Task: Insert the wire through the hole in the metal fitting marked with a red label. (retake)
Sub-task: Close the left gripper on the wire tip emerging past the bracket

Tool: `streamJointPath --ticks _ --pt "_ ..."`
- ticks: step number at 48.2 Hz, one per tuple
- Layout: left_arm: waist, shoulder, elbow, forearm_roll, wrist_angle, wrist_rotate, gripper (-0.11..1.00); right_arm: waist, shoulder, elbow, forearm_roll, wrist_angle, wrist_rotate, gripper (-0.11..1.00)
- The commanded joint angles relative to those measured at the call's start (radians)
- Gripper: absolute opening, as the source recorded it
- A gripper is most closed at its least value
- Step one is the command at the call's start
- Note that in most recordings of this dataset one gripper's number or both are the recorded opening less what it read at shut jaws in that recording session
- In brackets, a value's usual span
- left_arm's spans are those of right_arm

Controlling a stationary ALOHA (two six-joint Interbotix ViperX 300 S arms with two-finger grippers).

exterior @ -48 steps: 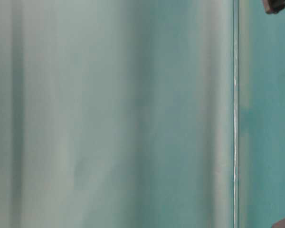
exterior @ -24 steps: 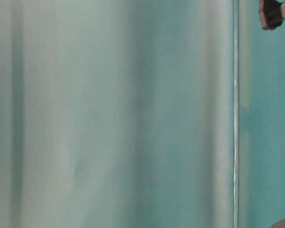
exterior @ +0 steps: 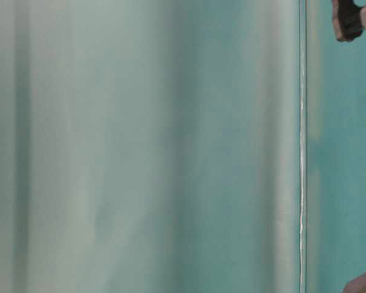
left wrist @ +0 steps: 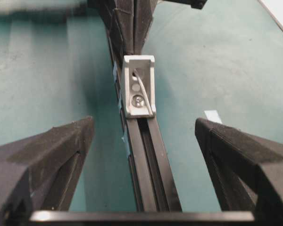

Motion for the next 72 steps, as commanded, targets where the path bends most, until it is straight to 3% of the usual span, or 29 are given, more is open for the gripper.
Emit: streamJointPath --ticks 1,40,59,72 --pt "0.005 -0.017 -0.014 -0.002 -0.002 -0.002 0.56 -0.006 -0.017 -0.012 0.0 -0.006 -0.002 0.02" --pt "0.009 -0.018 -0.052 0.0 0.06 -0.104 0.55 -0.006 -0.015 -0.012 0.0 -0.006 -0.002 0.02" --pt "0.008 -0.023 -0.067 -0.002 0.091 -0.114 0.24 -0.006 -0.015 -0.012 0.0 -0.006 -0.002 0.02" --pt "0.008 -0.023 -0.067 0.0 0.106 -0.115 -0.08 -0.006 -0.015 -0.012 0.0 -0.005 -0.002 0.02"
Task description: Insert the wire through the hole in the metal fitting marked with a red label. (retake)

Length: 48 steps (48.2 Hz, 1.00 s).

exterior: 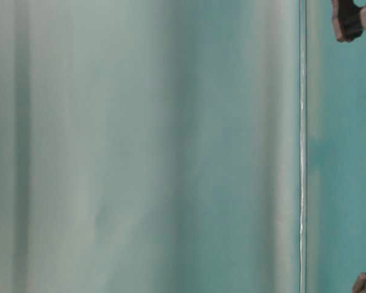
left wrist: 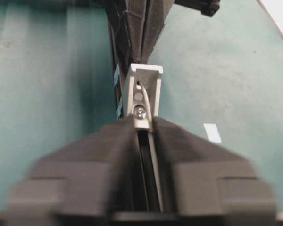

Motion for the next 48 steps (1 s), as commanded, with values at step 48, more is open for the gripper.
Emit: streamJointPath --ticks 48 --pt "0.0 -0.025 -0.011 -0.002 0.002 0.0 -0.1 -0.005 -0.021 -0.023 -0.002 0.028 0.003 0.02"
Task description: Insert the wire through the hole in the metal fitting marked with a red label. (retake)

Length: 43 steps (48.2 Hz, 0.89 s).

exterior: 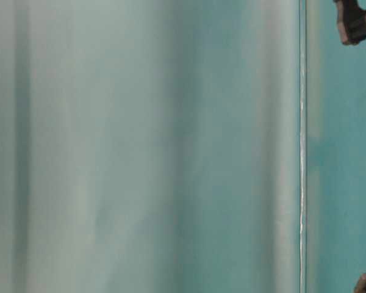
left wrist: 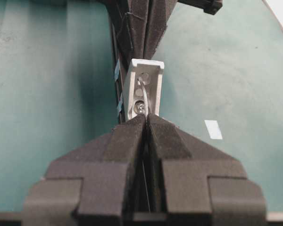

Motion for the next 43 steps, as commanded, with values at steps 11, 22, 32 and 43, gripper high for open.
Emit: streamJointPath --ticks 11,22,32,43 --pt "0.0 -0.025 -0.009 0.002 -0.005 0.002 -0.1 -0.003 -0.04 -0.009 -0.006 -0.005 -0.002 0.48" --pt "0.0 -0.04 0.002 0.003 -0.002 0.003 -0.1 0.003 -0.041 -0.009 -0.011 -0.005 0.0 0.88" --pt "-0.003 -0.054 0.003 0.003 0.031 0.003 -0.1 0.003 -0.04 -0.009 -0.011 -0.005 0.0 0.88" --pt "-0.009 -0.109 0.046 0.003 0.049 0.005 -0.1 0.002 -0.04 -0.008 -0.009 -0.005 0.0 0.88"
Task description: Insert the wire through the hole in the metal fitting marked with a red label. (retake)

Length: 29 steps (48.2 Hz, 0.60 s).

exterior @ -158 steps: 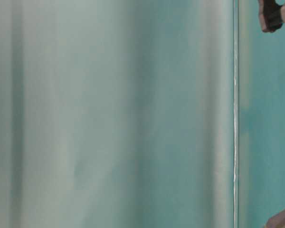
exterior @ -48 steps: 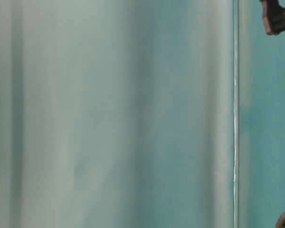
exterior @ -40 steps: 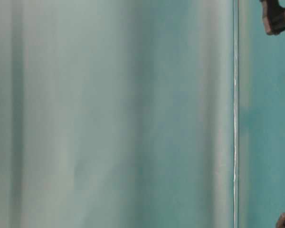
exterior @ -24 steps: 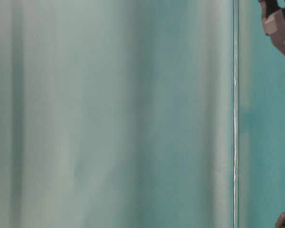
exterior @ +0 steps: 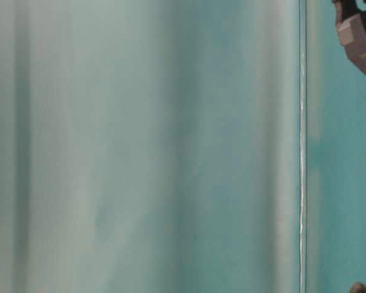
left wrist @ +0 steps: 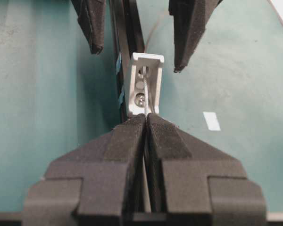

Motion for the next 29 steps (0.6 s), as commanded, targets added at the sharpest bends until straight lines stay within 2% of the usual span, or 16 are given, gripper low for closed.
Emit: streamJointPath --ticks 1,15,29 --pt "-0.008 -0.055 0.015 0.002 -0.003 0.002 -0.1 0.003 -0.04 -0.006 -0.003 -0.005 0.0 0.88" --pt "-0.023 -0.147 0.107 0.002 0.014 0.002 -0.1 0.003 -0.04 -0.006 -0.003 0.005 0.0 0.88" --pt "-0.035 -0.229 0.166 0.002 0.091 0.002 -0.1 0.003 -0.04 -0.005 -0.003 0.008 0.0 0.88"
